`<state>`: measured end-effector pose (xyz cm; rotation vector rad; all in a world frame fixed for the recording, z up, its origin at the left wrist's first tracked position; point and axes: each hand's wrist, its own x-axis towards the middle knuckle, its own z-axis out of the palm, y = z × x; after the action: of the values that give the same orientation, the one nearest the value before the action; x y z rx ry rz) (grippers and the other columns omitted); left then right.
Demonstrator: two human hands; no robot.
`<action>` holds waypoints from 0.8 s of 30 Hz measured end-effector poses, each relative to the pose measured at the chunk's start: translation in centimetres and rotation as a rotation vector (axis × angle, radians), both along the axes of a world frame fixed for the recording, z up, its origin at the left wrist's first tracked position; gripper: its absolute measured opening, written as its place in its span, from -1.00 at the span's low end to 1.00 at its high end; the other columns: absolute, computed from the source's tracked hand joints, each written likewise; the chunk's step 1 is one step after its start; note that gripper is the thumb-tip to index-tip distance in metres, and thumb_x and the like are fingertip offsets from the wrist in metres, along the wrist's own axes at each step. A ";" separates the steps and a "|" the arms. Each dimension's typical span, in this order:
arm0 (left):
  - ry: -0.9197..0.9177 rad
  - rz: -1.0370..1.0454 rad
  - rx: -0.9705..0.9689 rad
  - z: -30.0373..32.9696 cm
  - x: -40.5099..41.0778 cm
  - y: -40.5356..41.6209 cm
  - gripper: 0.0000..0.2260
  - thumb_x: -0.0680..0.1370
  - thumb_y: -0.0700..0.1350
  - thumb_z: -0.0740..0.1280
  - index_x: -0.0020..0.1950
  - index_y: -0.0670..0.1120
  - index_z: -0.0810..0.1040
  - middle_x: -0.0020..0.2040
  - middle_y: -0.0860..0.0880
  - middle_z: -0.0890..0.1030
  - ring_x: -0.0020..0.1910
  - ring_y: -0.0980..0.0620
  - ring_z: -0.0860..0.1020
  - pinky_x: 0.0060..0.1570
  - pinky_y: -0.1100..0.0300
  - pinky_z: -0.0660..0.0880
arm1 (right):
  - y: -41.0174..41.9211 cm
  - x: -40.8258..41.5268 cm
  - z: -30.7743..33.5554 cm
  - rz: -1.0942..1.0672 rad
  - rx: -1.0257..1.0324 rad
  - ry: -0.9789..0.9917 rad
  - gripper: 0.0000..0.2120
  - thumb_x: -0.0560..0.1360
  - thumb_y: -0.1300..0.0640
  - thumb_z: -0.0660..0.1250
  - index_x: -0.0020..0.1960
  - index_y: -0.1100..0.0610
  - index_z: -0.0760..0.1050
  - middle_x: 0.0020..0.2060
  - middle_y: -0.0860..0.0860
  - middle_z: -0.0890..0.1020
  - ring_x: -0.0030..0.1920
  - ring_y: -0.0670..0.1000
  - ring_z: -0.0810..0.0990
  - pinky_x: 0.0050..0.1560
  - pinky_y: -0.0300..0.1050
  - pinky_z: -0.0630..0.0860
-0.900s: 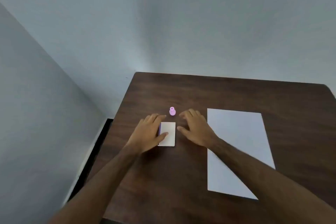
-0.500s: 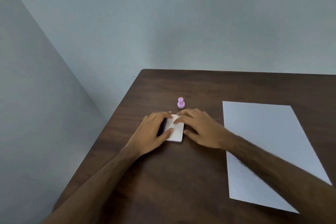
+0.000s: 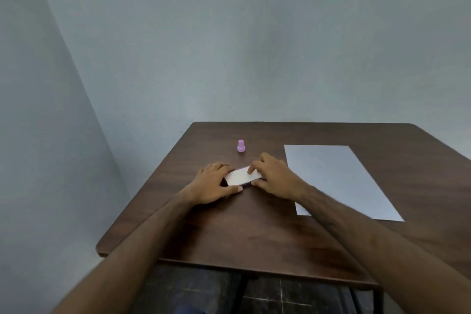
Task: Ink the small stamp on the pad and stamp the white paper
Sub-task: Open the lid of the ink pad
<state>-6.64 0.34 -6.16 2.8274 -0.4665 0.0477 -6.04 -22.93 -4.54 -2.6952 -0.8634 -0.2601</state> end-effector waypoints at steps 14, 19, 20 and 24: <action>-0.092 -0.115 -0.236 -0.4 -2.6 0.4 -0.48 0.55 0.08 0.42 0.48 -0.01 0.44 0.27 -0.01 0.47 0.32 0.06 0.39 0.37 0.15 0.32 | -1.6 -2.5 -1.0 0.092 0.210 0.087 -0.71 0.49 -0.08 0.43 0.15 0.01 0.52 0.11 -0.05 0.57 0.13 -0.07 0.49 0.18 -0.12 0.47; -0.119 -0.113 -0.242 -0.6 -2.3 0.4 -0.51 0.55 0.08 0.43 0.45 -0.01 0.48 0.24 -0.03 0.48 0.28 0.03 0.42 0.36 0.08 0.35 | -1.7 -1.8 -1.9 0.107 0.253 0.055 -0.69 0.52 -0.05 0.42 0.20 0.06 0.57 0.18 -0.04 0.60 0.21 -0.08 0.50 0.27 -0.20 0.40; -0.117 -0.113 -0.251 -0.7 -2.2 0.5 -0.51 0.54 0.08 0.44 0.44 -0.01 0.49 0.23 -0.03 0.48 0.28 0.03 0.43 0.35 0.08 0.35 | -1.7 -1.7 -1.9 0.110 0.242 0.049 -0.70 0.53 -0.05 0.41 0.19 0.06 0.57 0.17 -0.03 0.60 0.21 -0.07 0.50 0.27 -0.19 0.41; -0.109 -0.115 -0.274 -0.9 -2.0 0.5 -0.52 0.52 0.08 0.46 0.42 0.00 0.51 0.21 -0.02 0.49 0.27 0.01 0.43 0.34 0.06 0.37 | -1.6 -1.2 -1.5 0.136 0.195 0.048 -0.72 0.55 -0.01 0.40 0.18 0.11 0.59 0.13 0.00 0.63 0.15 -0.03 0.53 0.21 -0.15 0.44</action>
<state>-8.67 0.86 -7.08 2.5338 -0.5966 0.2255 -7.29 -24.49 -6.02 -2.4417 -0.9502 -0.2349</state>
